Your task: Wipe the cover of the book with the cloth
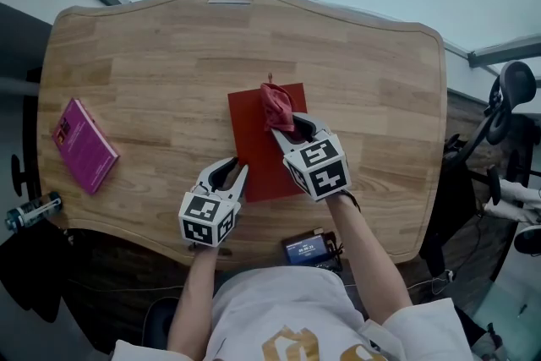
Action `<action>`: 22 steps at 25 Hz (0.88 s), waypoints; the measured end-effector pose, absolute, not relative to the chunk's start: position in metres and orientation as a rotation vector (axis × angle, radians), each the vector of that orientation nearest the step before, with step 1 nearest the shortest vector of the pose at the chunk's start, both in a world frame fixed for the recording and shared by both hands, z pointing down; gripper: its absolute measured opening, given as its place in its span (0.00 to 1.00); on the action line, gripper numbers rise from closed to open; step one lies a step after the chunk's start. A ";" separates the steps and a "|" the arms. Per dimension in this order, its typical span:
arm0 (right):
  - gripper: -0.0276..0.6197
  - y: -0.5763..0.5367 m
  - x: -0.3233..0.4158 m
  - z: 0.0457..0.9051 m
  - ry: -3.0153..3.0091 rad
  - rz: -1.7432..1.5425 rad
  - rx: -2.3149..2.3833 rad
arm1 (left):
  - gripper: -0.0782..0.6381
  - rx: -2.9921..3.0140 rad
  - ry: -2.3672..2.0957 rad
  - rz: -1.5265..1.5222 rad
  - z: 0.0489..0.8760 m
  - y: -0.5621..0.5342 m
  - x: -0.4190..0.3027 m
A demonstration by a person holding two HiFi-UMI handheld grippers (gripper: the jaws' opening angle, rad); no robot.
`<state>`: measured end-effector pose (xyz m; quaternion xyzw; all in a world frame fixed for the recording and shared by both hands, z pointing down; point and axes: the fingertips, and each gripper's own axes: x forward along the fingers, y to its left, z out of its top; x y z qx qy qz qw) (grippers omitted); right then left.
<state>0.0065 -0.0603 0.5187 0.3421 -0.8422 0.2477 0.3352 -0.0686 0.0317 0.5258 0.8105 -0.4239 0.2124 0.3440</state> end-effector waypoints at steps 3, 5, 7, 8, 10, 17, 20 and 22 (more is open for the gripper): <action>0.26 -0.058 0.014 0.518 -2.186 0.657 0.919 | 0.24 2.106 -1.106 0.555 0.525 0.032 -0.068; 0.27 -0.056 0.018 0.518 -2.181 0.664 0.939 | 0.24 2.105 -1.109 0.556 0.525 0.031 -0.068; 0.27 -0.052 0.022 0.518 -2.176 0.672 0.956 | 0.24 2.106 -1.109 0.558 0.525 0.031 -0.068; 0.27 -0.050 0.023 0.518 -2.174 0.678 0.963 | 0.24 2.107 -1.109 0.560 0.525 0.032 -0.068; 0.27 -0.046 0.026 0.519 -2.171 0.689 0.973 | 0.24 2.108 -1.110 0.563 0.525 0.032 -0.069; 0.27 -0.034 0.032 0.519 -2.162 0.702 0.988 | 0.24 2.111 -1.111 0.566 0.526 0.032 -0.068; 0.27 -0.029 0.034 0.519 -2.161 0.704 0.987 | 0.24 2.115 -1.113 0.569 0.526 0.032 -0.068; 0.27 -0.025 0.035 0.519 -2.162 0.713 0.989 | 0.24 2.116 -1.113 0.569 0.525 0.032 -0.068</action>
